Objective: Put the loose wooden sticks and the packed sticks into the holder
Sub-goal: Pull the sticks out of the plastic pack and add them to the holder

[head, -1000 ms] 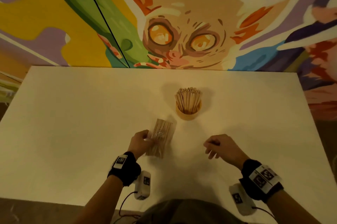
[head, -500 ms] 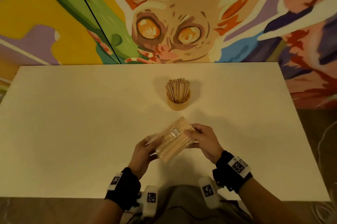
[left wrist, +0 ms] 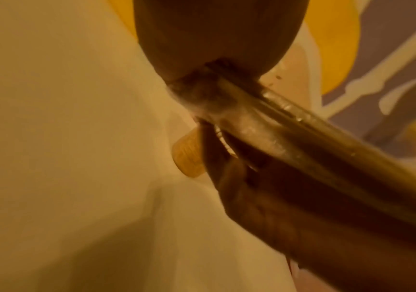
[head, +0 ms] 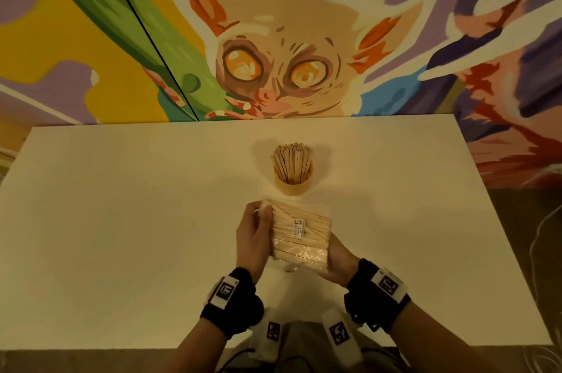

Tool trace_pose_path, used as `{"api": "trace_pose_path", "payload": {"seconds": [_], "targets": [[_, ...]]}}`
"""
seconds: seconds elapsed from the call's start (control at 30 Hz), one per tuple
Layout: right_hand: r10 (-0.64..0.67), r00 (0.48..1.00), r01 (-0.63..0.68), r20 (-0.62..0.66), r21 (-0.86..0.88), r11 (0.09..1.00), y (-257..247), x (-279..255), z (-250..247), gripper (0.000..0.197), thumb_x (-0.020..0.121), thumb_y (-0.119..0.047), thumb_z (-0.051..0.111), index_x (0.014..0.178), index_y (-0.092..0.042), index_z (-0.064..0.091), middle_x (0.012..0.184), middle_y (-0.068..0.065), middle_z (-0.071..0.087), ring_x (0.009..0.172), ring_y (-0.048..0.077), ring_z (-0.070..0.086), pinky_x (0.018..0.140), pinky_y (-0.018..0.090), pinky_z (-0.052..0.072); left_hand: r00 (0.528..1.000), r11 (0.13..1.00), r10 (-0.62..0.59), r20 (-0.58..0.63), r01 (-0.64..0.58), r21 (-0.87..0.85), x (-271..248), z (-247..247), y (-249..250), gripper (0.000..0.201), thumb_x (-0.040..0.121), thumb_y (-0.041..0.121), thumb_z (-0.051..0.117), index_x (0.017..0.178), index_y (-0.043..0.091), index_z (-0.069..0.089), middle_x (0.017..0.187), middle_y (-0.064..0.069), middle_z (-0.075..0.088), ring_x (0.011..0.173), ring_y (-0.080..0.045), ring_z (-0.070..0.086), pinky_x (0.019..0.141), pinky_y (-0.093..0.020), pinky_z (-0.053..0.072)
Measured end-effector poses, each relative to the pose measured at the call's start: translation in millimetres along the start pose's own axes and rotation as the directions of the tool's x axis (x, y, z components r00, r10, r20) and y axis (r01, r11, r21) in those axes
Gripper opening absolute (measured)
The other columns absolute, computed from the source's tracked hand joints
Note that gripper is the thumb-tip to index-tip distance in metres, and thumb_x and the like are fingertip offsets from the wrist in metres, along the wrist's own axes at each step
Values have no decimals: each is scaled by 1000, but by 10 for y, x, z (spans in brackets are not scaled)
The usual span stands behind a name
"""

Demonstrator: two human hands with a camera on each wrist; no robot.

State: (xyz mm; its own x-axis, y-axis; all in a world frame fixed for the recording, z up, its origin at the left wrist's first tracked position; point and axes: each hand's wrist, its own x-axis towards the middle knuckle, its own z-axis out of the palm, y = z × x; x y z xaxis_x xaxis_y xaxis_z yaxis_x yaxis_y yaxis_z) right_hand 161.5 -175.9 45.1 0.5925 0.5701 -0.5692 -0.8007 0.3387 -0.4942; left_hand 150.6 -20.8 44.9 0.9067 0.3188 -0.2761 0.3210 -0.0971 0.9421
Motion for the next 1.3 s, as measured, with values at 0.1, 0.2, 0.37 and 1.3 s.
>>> {"api": "trace_pose_path", "payload": {"seconds": [0.1,0.2,0.37,1.3], "targets": [[15,979,-39,201,115,993,64,-16,-27,63,80,-49,72,132,-16,62,137,13,60,126,33,58,105,55,44,997,993,70,29,-73,93,-18,75,25,22,99,43,46,106,25,57,93,5,68,84,-13,65,75,-36,57],[86,974,-121,211,161,980,82,27,-24,60,94,-40,56,145,-11,45,145,20,49,133,39,47,113,60,28,992,981,124,29,-126,145,-8,61,15,29,93,55,44,106,32,57,100,9,66,93,-13,64,80,-41,56],[50,996,-43,-73,88,995,73,121,-78,44,100,-32,36,111,-12,74,117,14,71,104,28,68,90,39,54,987,987,156,-37,-155,30,-34,5,76,11,100,29,51,104,24,60,98,12,67,90,-8,62,78,-24,51],[-781,574,130,-248,-913,386,-368,-263,-461,22,81,-31,79,69,-16,68,72,-9,65,60,7,49,62,15,41,947,920,-294,-130,244,-308,20,-688,-338,22,100,21,50,80,19,60,73,1,68,70,-24,63,67,-41,52]]}}
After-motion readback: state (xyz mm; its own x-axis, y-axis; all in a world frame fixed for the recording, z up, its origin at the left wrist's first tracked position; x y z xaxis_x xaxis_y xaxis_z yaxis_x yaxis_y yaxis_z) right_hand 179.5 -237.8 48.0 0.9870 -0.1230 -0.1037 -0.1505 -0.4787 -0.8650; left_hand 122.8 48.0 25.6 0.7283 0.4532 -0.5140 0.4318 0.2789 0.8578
